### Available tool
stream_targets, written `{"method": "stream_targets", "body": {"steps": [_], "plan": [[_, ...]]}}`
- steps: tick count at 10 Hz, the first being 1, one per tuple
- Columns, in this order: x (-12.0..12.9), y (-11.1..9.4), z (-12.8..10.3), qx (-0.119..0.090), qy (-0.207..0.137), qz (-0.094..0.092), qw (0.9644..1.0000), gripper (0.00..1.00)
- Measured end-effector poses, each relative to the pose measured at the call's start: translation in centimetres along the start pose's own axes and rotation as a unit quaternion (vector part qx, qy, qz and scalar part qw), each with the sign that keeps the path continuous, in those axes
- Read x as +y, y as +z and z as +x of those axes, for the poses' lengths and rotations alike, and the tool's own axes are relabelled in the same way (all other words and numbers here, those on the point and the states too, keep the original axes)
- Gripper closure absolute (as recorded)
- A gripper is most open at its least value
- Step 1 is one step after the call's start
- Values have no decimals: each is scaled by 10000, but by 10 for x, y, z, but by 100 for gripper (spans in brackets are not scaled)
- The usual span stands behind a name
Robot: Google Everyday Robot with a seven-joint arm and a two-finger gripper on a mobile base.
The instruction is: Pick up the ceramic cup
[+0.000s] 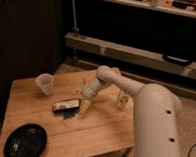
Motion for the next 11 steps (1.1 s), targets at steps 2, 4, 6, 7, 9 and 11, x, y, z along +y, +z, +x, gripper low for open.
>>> {"method": "stream_targets", "body": {"steps": [2,4,6,7,9,11], "plan": [[0,0,0,0,0,0,10000,20],[0,0,0,0,0,0,10000,20],[0,0,0,0,0,0,10000,20],[0,0,0,0,0,1,10000,20],[0,0,0,0,0,0,10000,20],[-1,-3,-3,16,-46,31,10000,20]]}}
